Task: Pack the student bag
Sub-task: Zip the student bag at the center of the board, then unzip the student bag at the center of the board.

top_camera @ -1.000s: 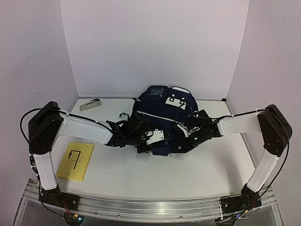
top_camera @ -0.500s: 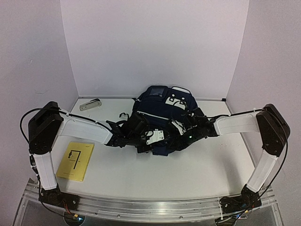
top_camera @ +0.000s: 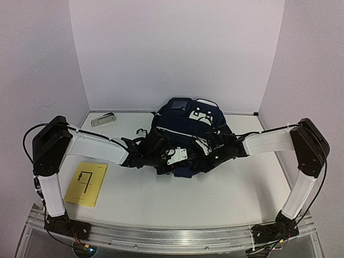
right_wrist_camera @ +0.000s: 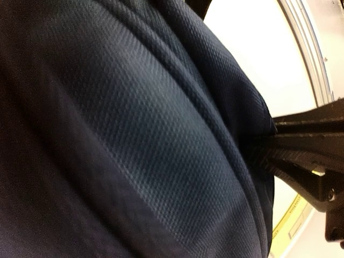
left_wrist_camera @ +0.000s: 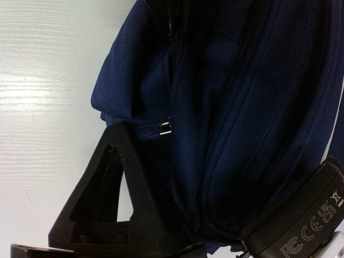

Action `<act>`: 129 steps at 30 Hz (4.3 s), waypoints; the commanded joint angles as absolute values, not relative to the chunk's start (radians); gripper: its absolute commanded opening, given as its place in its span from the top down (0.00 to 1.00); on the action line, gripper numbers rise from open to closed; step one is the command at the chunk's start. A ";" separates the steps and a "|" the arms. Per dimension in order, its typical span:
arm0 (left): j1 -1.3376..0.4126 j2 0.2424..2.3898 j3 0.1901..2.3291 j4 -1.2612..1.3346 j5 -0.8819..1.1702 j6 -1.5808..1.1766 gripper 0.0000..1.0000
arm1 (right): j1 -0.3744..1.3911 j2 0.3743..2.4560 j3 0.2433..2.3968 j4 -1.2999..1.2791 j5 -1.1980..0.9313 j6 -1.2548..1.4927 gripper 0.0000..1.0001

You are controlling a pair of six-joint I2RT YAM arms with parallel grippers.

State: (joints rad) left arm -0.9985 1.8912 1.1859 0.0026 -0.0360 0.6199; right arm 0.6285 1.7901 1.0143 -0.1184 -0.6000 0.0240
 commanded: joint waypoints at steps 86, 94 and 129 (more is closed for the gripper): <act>-0.832 1.367 0.953 -0.035 0.095 -0.205 0.00 | 0.263 1.808 1.353 -0.532 -0.639 -0.713 0.42; -0.831 1.384 0.956 -0.038 0.100 -0.205 0.00 | 0.283 1.865 1.357 -0.508 -0.586 -0.754 0.43; -0.864 1.691 1.052 -0.049 0.051 -0.119 0.00 | 0.353 1.740 1.298 -0.626 -0.550 -0.579 1.00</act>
State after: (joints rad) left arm -0.8415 1.6381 1.0024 -0.0741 0.0980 -0.1588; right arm 0.3257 1.7409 1.2938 -0.5478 -0.5426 -0.6430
